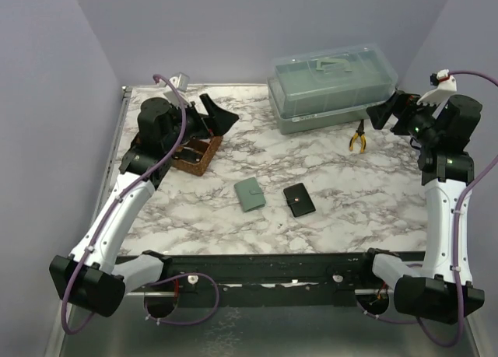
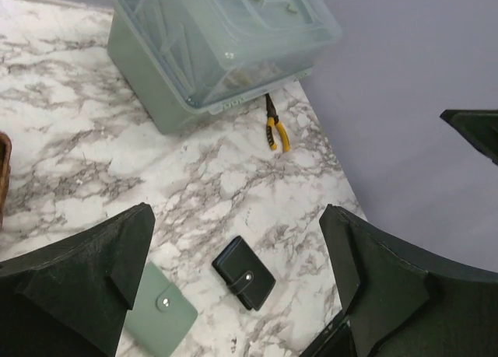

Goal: Take the credit cards out of the card holder
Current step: Pick up the object from the center of the board.

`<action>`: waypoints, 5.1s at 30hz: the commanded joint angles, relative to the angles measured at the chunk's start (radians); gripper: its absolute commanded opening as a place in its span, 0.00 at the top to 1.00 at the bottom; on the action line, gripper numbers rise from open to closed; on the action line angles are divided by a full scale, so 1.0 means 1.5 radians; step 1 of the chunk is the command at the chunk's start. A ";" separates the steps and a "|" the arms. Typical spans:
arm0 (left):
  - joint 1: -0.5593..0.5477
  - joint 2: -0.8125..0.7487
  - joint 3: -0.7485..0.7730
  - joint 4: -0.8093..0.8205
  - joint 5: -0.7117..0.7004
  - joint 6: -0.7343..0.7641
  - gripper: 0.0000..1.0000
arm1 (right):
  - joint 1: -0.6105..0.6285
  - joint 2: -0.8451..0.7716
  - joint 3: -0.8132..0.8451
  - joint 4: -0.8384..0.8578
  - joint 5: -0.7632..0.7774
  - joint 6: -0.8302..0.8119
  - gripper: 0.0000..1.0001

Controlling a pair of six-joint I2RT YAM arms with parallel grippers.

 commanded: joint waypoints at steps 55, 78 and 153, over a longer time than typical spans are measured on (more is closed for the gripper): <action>-0.212 0.110 -0.476 0.256 -0.148 -0.275 0.27 | 0.002 0.059 -0.309 0.052 -0.569 -0.352 0.00; -0.198 0.221 -0.434 0.147 -0.181 -0.332 0.42 | 0.001 0.061 -0.315 0.059 -0.580 -0.342 0.00; -0.267 0.014 -0.401 0.230 0.048 0.154 1.00 | 0.470 0.518 0.013 -0.149 -0.608 -0.428 0.84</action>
